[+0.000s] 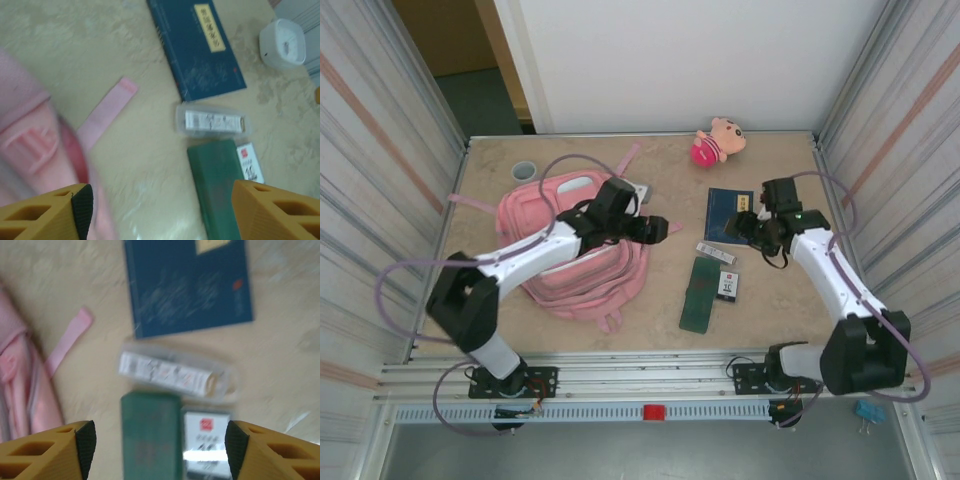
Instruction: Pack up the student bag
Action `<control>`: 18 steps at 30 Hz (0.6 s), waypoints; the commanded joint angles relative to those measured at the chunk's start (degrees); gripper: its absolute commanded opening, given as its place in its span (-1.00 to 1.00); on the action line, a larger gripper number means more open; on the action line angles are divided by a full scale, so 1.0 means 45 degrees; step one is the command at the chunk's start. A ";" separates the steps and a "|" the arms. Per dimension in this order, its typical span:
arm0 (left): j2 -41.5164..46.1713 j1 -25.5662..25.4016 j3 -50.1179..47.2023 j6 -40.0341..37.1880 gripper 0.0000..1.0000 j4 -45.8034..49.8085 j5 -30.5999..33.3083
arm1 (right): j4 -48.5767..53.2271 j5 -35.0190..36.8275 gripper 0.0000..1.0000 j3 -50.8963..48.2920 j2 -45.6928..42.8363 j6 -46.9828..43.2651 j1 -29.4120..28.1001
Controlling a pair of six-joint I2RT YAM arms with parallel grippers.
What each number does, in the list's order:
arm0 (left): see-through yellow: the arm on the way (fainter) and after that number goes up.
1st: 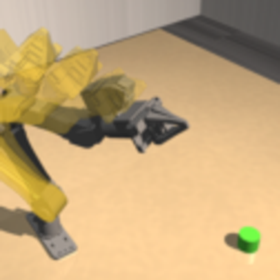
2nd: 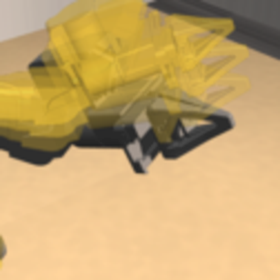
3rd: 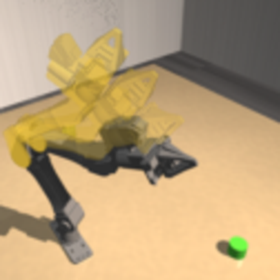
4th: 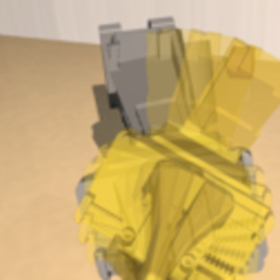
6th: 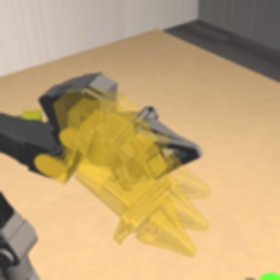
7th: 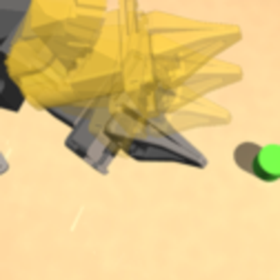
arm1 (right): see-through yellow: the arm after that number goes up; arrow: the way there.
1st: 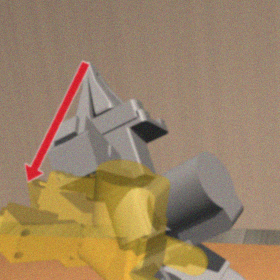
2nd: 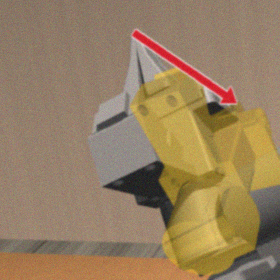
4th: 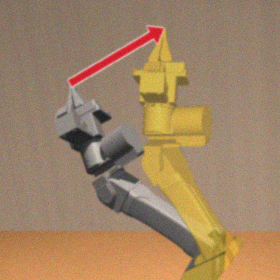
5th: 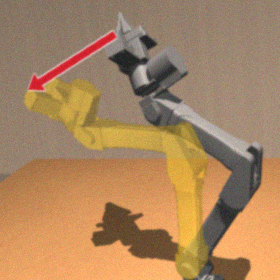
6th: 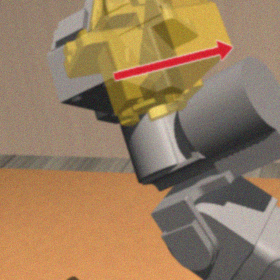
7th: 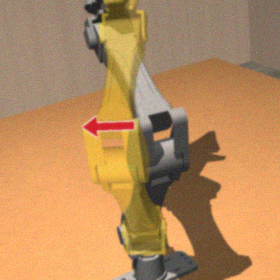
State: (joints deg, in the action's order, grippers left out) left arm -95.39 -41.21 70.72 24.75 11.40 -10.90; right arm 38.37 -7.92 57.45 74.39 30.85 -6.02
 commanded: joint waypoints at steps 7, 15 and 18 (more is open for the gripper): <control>-0.4491 0.0272 0.4392 0.0245 0.40 -0.0643 -0.2088 | -0.2278 -0.0769 0.33 0.1934 0.4772 -0.1908 0.1865; -0.8342 0.0230 0.8431 -0.0058 0.32 0.0812 -0.2028 | -0.2443 -0.0468 0.21 0.3415 0.7650 -0.1752 0.1874; -0.9079 0.0232 0.9362 -0.0159 0.32 0.1253 -0.1953 | -0.2496 -0.0787 0.07 0.3453 0.8109 -0.1556 0.1801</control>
State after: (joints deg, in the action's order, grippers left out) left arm -134.69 -40.18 108.97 25.32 12.88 -19.09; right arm 27.00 -10.41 71.68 109.06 23.55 2.33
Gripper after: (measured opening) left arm 0.658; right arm 0.549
